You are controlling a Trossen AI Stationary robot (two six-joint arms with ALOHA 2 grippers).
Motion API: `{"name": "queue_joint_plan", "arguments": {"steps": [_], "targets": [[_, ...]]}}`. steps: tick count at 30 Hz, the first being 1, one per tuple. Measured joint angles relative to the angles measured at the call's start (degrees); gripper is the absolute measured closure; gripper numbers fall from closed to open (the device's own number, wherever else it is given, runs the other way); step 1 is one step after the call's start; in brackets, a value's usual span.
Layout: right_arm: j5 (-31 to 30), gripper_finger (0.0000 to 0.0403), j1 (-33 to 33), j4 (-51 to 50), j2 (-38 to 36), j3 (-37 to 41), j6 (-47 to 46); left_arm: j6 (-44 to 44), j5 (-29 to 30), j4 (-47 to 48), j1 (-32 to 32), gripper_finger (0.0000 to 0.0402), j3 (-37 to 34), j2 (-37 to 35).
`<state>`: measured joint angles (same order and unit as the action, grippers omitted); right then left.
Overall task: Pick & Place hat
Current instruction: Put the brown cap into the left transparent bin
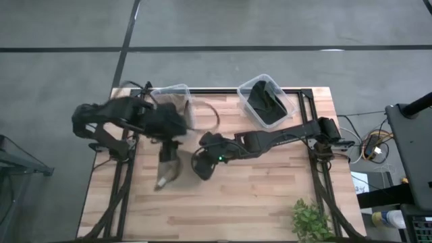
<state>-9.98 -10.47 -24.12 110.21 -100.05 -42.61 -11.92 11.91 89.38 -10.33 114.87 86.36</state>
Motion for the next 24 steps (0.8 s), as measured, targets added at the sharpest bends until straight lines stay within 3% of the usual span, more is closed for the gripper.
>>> {"name": "queue_joint_plan", "arguments": {"steps": [6, 13, 19, 24], "targets": [[-8.96, 0.0393, 2.18, 0.51, -1.61, 0.04, -0.37, -6.19, 7.04, 0.74, 0.65, 0.0207, 9.95, -1.32], [-17.00, 0.0393, 4.81, 7.71, -4.53, 0.04, 5.16, -20.18, 15.40, 0.63, 0.85, 0.0207, 19.01, -3.02], [-29.29, 0.0392, 6.36, 14.84, -7.42, 0.02, 13.20, -28.36, 25.96, -1.67, 0.85, 0.0207, 19.56, -6.27], [-30.78, 0.0392, 7.82, 27.80, -9.59, 0.00, 21.83, -34.76, 30.64, -2.44, 0.85, 0.0207, 19.56, -8.31]]}}
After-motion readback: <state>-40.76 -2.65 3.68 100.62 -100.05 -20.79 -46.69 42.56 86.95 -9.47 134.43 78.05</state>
